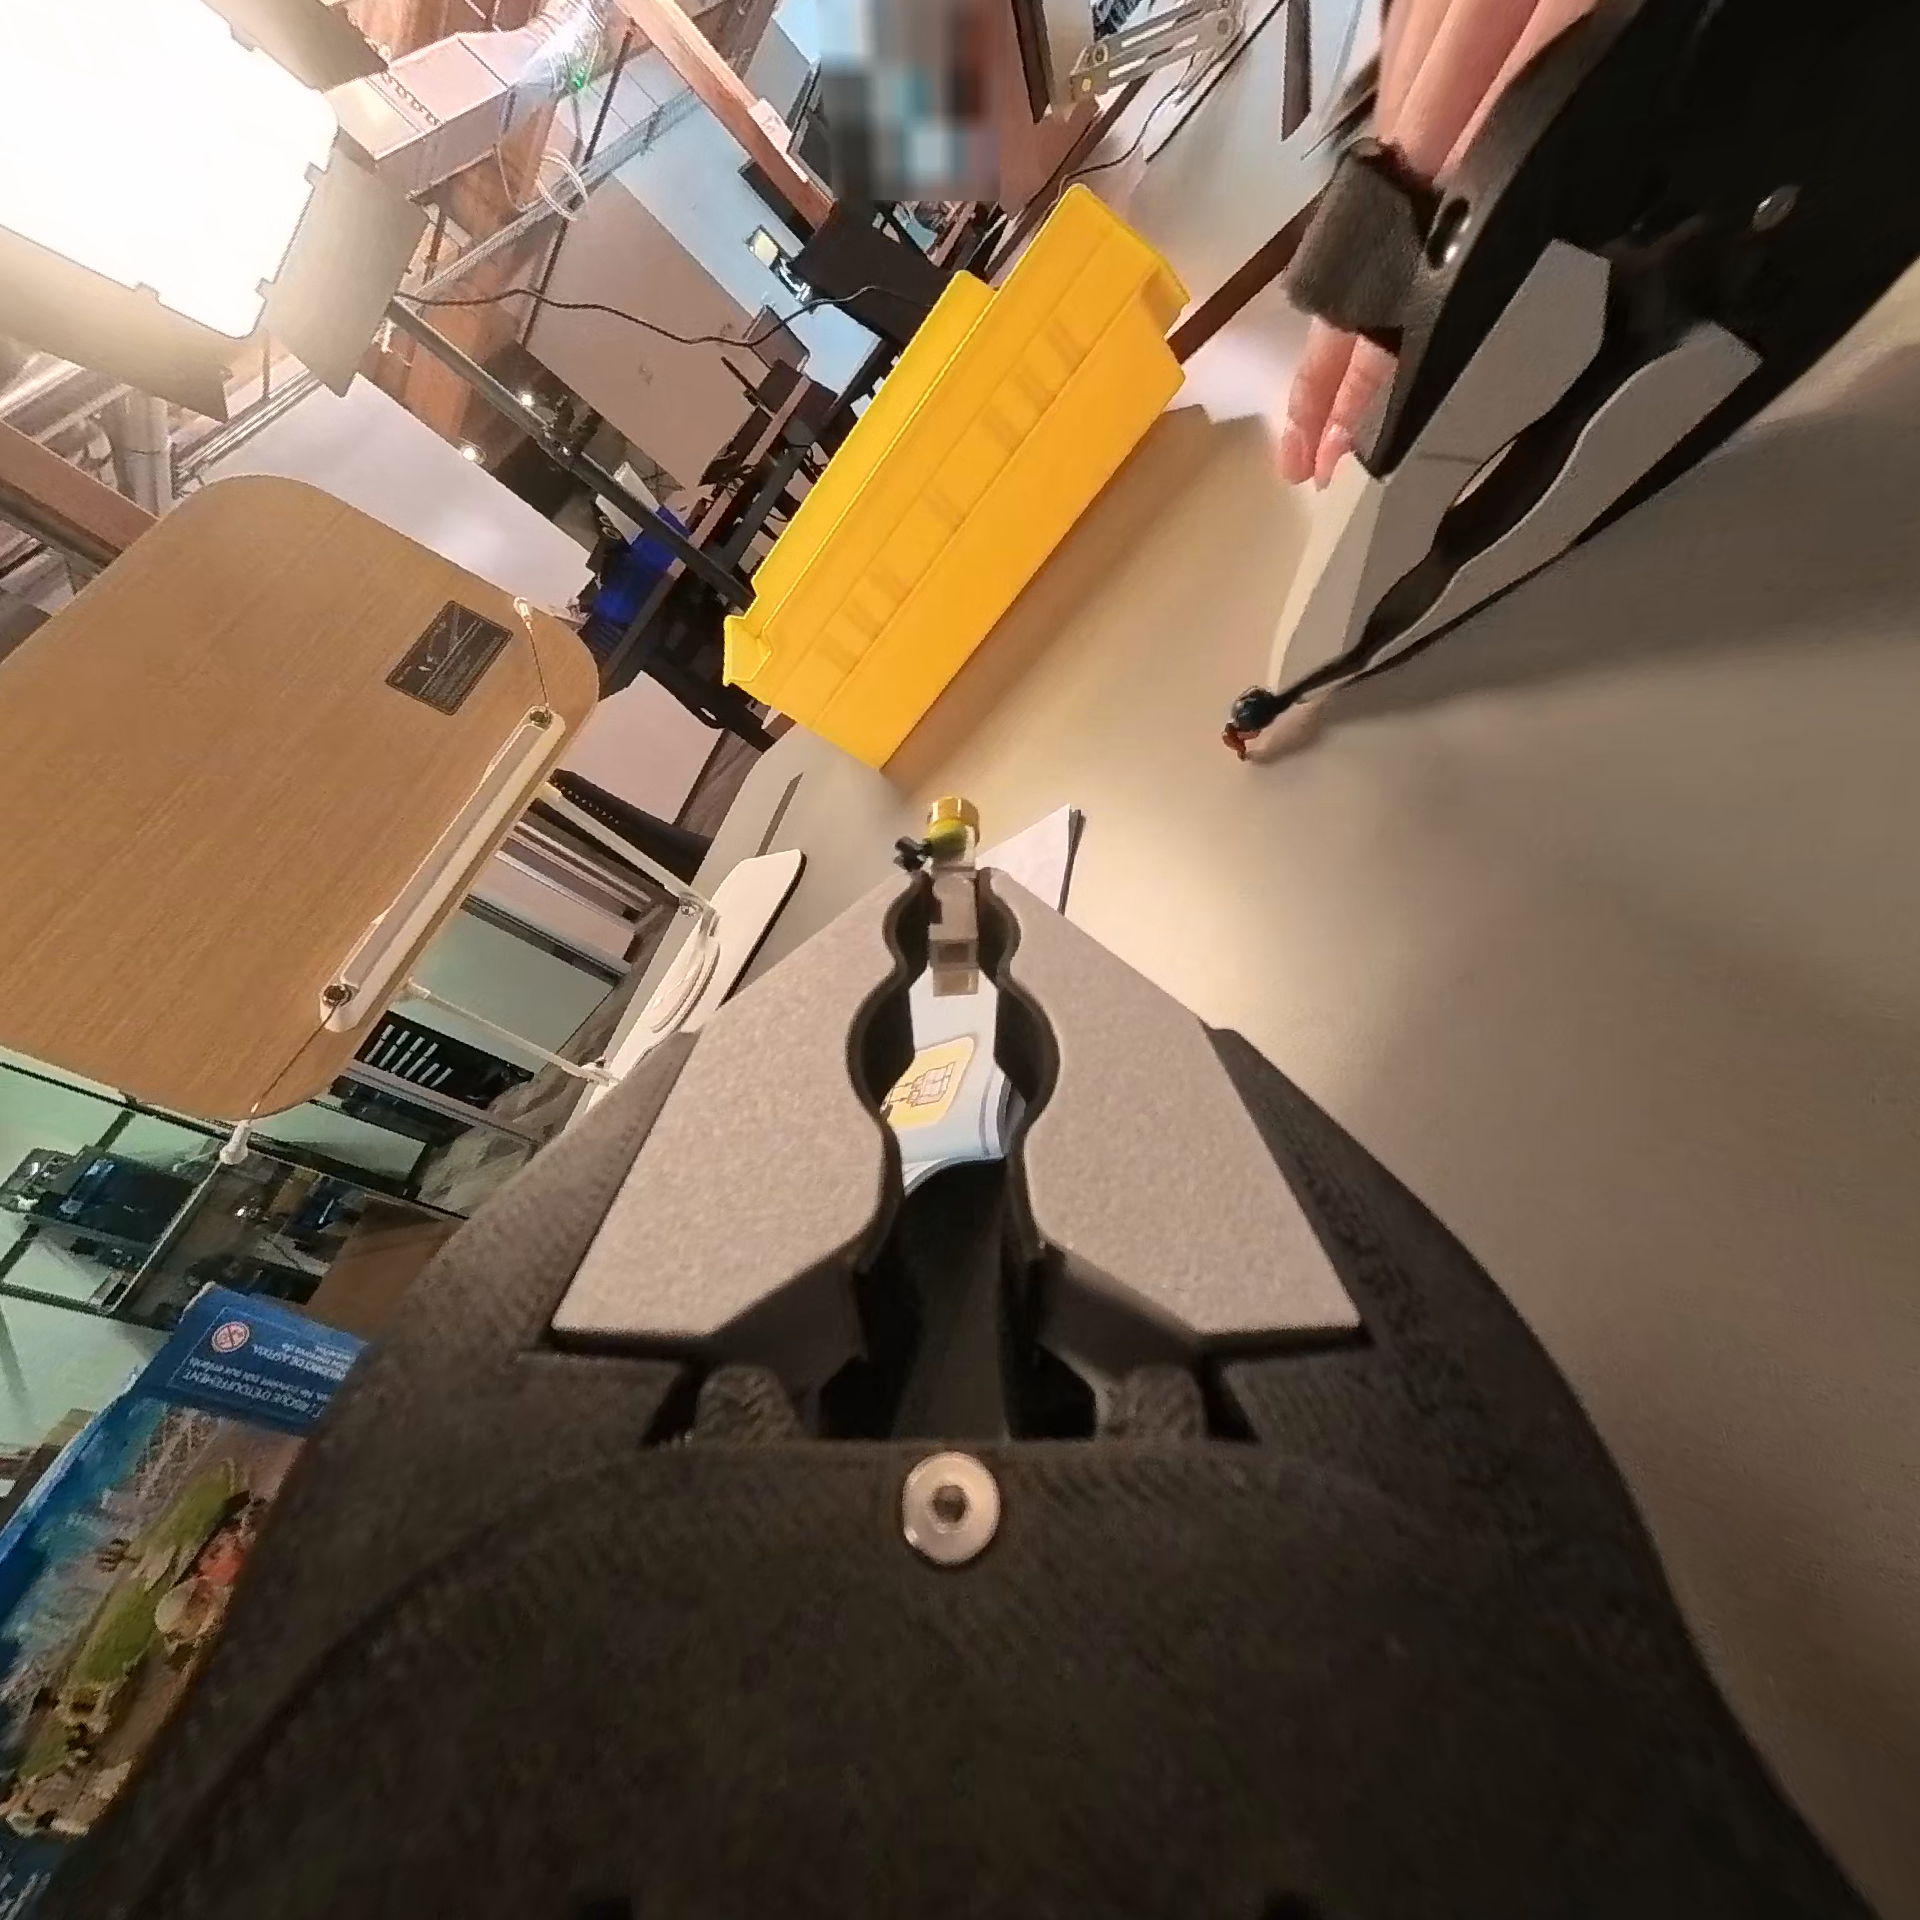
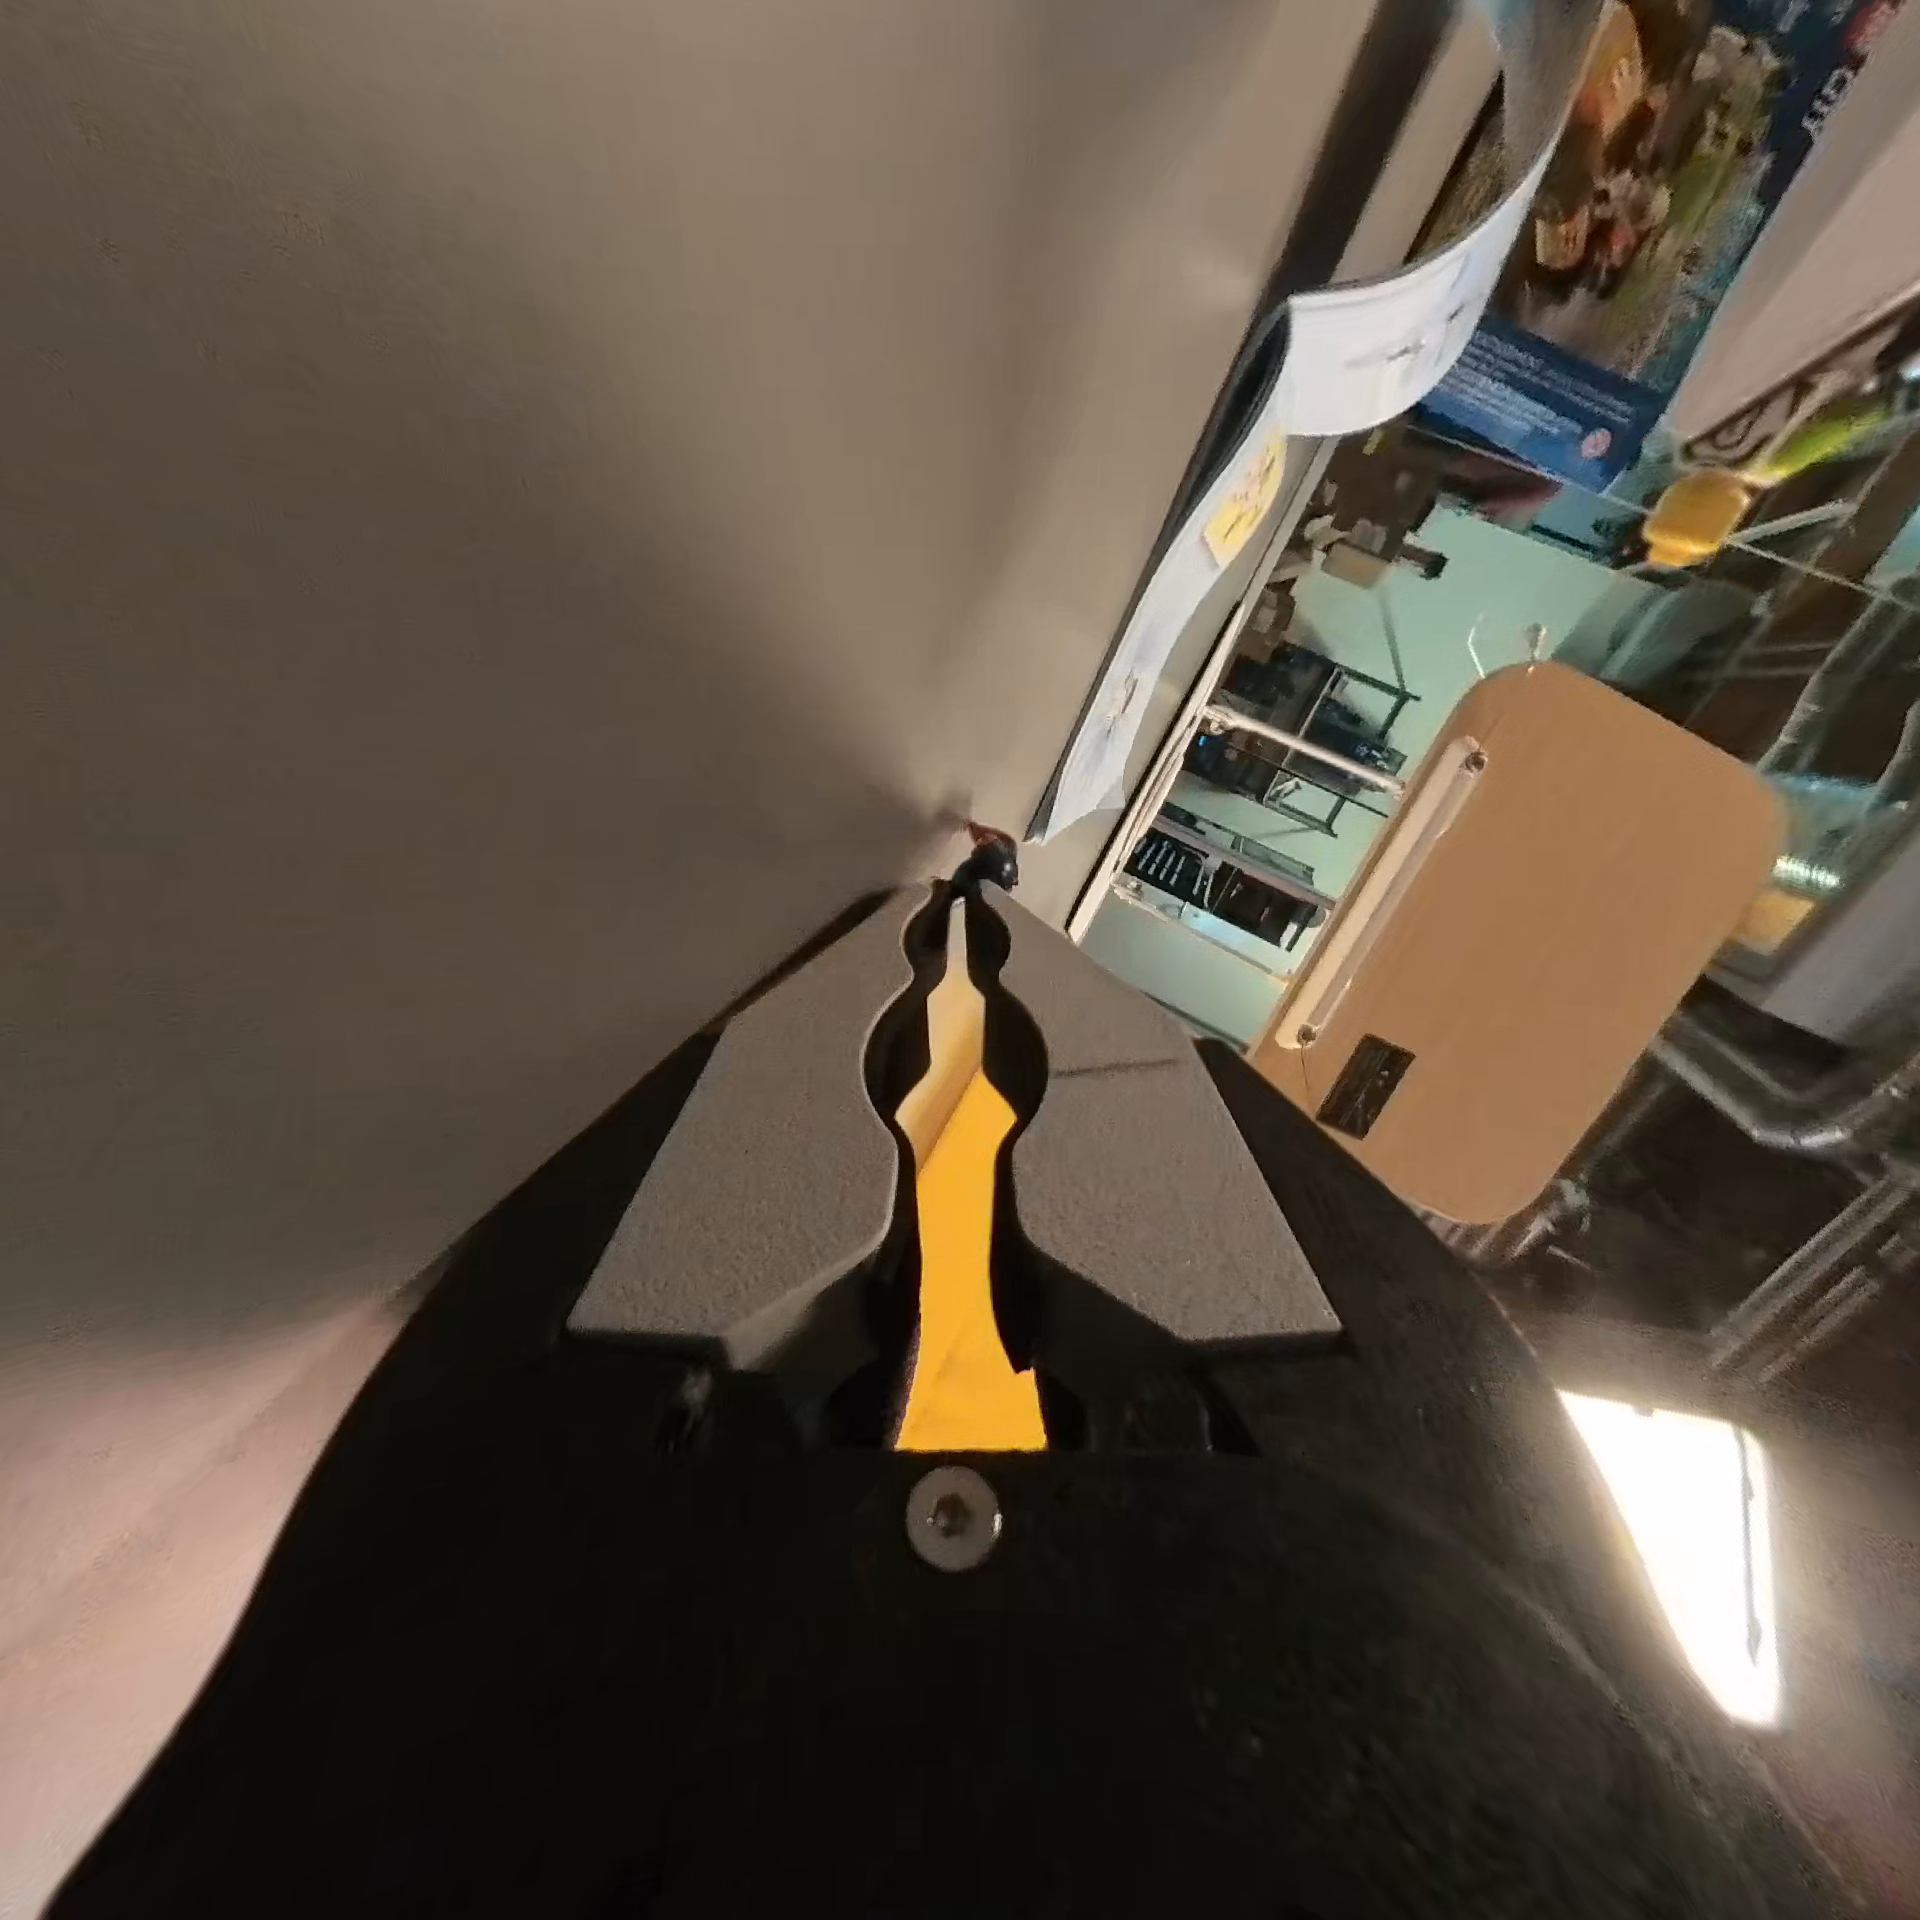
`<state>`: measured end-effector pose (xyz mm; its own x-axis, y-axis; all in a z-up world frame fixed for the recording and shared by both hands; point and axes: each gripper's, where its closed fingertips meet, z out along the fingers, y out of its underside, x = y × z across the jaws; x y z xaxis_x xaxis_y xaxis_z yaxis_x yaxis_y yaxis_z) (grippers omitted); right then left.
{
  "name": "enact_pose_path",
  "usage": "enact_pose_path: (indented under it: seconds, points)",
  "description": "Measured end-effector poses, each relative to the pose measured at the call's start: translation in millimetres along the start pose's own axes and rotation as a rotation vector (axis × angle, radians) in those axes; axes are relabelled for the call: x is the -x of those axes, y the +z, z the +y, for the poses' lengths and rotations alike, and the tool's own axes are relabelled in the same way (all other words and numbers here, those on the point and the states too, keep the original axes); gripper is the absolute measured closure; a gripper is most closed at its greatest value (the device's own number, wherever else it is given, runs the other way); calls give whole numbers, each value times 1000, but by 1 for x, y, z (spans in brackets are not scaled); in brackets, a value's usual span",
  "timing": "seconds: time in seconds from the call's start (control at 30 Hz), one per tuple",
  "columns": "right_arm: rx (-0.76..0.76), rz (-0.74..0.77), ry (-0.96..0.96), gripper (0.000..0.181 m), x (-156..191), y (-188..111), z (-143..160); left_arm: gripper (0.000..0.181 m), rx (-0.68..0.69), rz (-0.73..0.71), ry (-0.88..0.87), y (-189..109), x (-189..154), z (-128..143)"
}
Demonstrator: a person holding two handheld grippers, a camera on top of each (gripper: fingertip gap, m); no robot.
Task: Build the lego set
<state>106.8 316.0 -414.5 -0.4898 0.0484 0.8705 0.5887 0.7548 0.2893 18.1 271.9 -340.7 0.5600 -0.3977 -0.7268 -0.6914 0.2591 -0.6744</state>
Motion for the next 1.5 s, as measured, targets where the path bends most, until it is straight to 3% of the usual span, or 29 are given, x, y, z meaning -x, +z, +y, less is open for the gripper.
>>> enact_pose_path:
  seconds: [0.17,0.43,0.5,0.63,0.73,0.8,0.93,1.03,1.17,1.3,1.4,1.5]
  points:
    - [-53,-55,-86,181,3,-1,-3,175,-1,6,4,0,-1,0]
    - [-148,-313,-64,173,8,-11,0,175,0,14,7,1,-3,0]
    - [-155,-395,71,168,8,-13,1,175,1,13,8,0,-3,0]
    - [-188,-491,524,163,-9,-11,-3,175,0,12,11,0,-3,0]
    - [-226,-501,622,163,-21,-10,-6,175,0,9,12,0,-2,0]
    - [-221,-632,770,169,-15,-11,-10,175,1,9,11,0,-2,0]
    - [-210,-924,1212,163,-5,-15,-15,175,4,6,16,-1,-1,1]
    - [-245,-910,1359,162,-5,-15,-14,175,2,6,20,-1,-1,0]
    - [-278,-698,1218,160,-8,-14,-13,175,3,9,20,0,-2,1]
    - [-246,-452,740,162,-8,-16,-18,175,5,10,17,0,-1,2]
    - [-240,-366,491,163,-6,-14,-25,175,5,12,16,0,-2,2]
    - [-227,-353,461,166,-6,-9,-26,176,4,13,20,0,-2,1]
